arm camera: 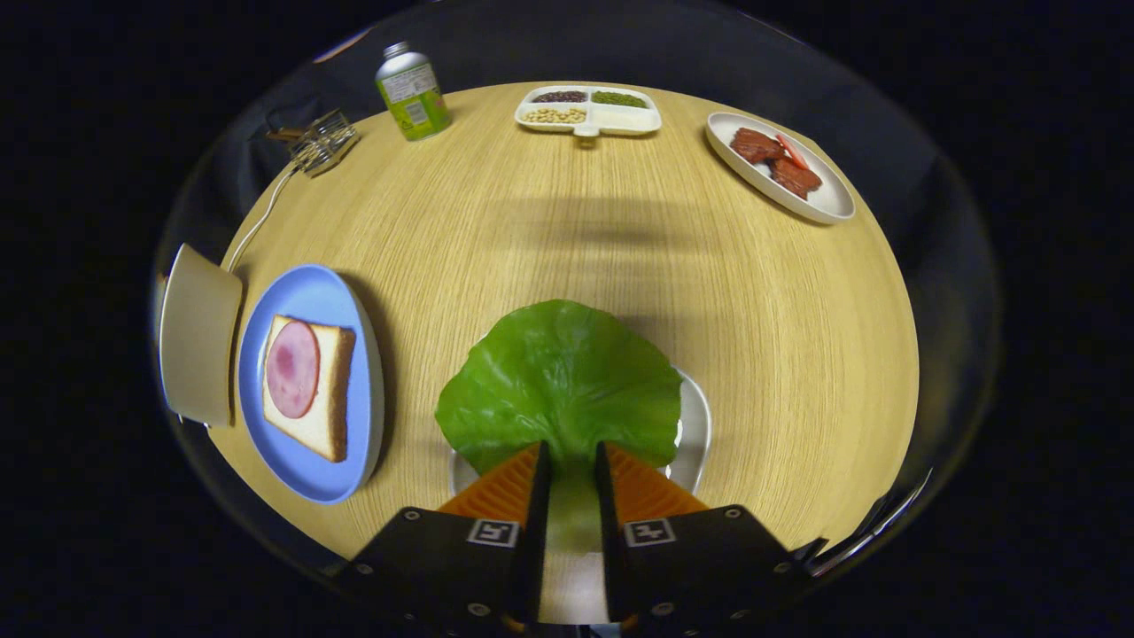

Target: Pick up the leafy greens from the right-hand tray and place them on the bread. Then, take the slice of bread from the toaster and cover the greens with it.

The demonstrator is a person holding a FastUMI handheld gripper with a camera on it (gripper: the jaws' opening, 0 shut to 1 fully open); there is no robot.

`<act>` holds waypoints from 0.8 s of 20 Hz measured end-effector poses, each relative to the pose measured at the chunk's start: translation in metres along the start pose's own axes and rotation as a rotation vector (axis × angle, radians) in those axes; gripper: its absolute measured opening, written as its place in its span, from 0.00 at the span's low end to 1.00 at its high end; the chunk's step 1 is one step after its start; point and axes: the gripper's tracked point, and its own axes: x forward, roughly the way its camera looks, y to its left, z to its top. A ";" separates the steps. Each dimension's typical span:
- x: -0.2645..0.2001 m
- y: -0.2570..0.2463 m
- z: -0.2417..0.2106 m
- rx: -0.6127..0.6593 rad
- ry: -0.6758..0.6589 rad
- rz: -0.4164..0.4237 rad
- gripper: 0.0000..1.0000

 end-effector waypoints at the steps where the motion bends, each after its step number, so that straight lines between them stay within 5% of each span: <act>1: -0.001 0.001 -0.001 0.017 0.001 0.005 0.20; 5: -0.011 0.008 0.001 0.068 -0.005 0.045 0.04; 16: -0.074 0.068 0.023 0.065 -0.100 0.168 0.04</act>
